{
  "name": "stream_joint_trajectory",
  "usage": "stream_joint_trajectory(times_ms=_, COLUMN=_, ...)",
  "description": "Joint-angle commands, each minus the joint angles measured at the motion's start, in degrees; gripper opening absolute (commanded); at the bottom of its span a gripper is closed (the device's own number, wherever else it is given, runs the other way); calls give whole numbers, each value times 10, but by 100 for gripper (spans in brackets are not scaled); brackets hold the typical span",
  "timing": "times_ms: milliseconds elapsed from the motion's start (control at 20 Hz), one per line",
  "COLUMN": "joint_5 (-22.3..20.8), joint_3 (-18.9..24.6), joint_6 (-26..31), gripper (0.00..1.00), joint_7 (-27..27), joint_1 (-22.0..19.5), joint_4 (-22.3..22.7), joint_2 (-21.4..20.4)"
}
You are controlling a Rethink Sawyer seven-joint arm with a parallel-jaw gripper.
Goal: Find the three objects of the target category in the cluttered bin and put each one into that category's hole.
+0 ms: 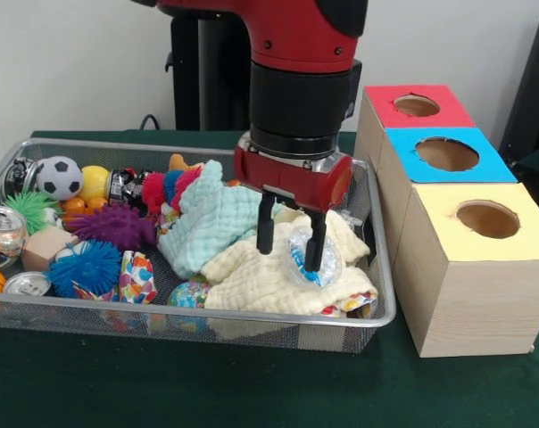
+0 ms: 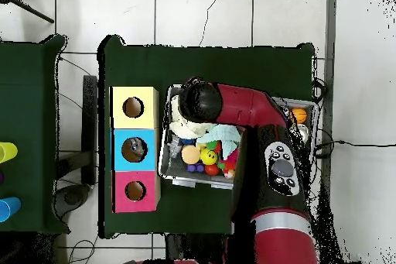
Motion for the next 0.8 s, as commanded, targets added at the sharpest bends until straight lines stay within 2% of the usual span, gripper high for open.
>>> stream_joint_trajectory(times_ms=50, joint_5=-26, joint_3=45, joint_6=68, gripper=100, joint_7=-65, joint_1=-30, joint_4=80, joint_2=8)
stream_joint_trajectory(times_ms=200, joint_5=-20, joint_3=59, joint_6=66, gripper=100, joint_7=-62, joint_1=-39, joint_4=89, joint_2=14)
stream_joint_trajectory(times_ms=550, joint_5=-15, joint_3=66, joint_6=92, gripper=100, joint_7=-63, joint_1=-40, joint_4=70, joint_2=14)
stream_joint_trajectory(times_ms=650, joint_5=-20, joint_3=56, joint_6=87, gripper=100, joint_7=-54, joint_1=-33, joint_4=57, joint_2=8)
stream_joint_trajectory(times_ms=800, joint_5=-18, joint_3=39, joint_6=115, gripper=100, joint_7=-38, joint_1=-20, joint_4=28, joint_2=-5)
